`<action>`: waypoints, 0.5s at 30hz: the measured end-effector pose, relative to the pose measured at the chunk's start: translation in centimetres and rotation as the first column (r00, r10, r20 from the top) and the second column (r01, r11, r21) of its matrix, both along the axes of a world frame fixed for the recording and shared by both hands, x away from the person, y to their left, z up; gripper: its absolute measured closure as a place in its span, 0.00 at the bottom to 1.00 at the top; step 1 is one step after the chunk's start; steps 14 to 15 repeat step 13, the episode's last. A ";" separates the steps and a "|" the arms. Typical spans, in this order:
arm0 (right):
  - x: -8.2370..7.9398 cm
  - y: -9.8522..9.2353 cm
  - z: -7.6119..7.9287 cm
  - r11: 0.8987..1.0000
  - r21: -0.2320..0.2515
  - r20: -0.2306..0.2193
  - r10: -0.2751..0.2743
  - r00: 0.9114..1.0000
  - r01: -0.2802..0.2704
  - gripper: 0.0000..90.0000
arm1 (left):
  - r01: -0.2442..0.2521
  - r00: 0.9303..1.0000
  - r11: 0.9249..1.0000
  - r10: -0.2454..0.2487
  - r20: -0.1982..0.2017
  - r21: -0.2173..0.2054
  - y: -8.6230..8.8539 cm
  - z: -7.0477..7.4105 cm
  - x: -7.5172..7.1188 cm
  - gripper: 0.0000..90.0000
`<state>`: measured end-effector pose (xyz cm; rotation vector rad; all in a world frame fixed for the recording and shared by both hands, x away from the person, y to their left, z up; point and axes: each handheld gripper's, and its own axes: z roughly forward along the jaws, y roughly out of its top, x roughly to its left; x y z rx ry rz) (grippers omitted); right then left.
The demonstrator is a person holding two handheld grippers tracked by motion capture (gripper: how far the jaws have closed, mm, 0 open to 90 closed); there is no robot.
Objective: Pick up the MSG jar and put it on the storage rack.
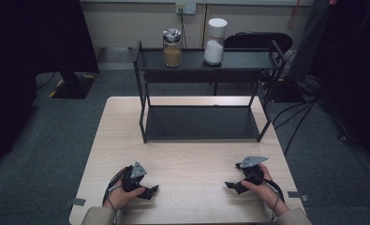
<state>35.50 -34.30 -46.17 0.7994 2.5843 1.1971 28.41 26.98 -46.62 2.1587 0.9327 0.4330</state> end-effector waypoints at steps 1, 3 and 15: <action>-0.1 0.1 0.0 1.000 -0.006 0.004 0.001 1.000 -0.001 0.00 | 0.000 1.000 1.000 0.000 0.000 0.000 0.0 0.0 0.0 0.00; -0.3 0.4 0.1 1.000 -0.025 0.018 0.002 1.000 -0.002 0.00 | 0.000 1.000 1.000 0.000 0.000 0.000 0.0 0.0 0.0 0.00; -1.0 1.4 0.3 0.997 -0.079 0.058 0.006 0.998 -0.002 0.00 | -0.001 1.000 1.000 0.001 0.000 0.000 0.0 0.0 0.0 0.00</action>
